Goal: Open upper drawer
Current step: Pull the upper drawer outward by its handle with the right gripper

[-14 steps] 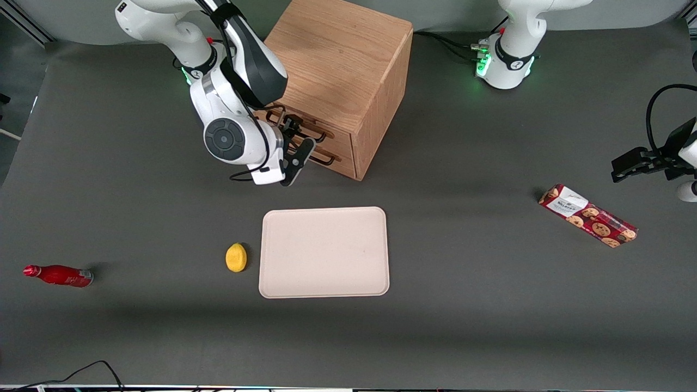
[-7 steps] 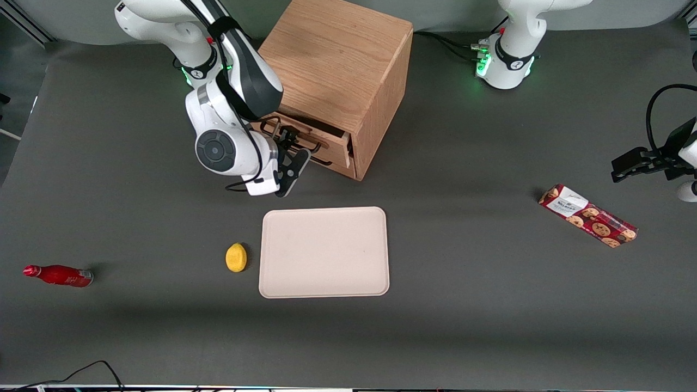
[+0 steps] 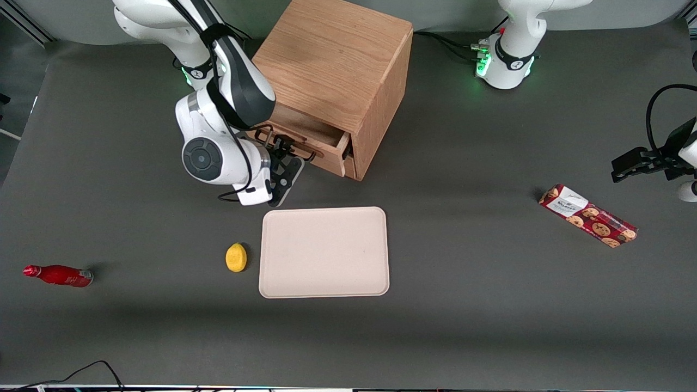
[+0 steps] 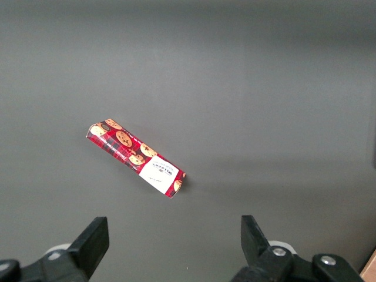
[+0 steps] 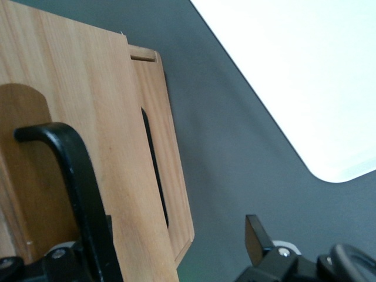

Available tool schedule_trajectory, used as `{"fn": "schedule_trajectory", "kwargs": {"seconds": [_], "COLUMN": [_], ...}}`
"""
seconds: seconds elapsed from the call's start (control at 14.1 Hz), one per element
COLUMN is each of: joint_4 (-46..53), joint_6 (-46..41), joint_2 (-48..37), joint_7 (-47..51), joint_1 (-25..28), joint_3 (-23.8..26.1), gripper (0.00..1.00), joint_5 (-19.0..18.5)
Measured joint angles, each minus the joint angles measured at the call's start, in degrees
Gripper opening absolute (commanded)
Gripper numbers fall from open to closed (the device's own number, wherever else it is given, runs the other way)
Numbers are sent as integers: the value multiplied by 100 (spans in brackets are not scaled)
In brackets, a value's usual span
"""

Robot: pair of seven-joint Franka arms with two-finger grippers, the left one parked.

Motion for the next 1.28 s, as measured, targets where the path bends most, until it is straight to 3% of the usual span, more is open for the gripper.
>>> {"fn": "schedule_trajectory", "kwargs": {"seconds": [1.28], "joint_4": [983], "joint_6": [-76], "joint_2": [768], "joint_7": [-790], "joint_1": [-737], "joint_3": [-5], "gripper": [100], "joint_5": [256]}}
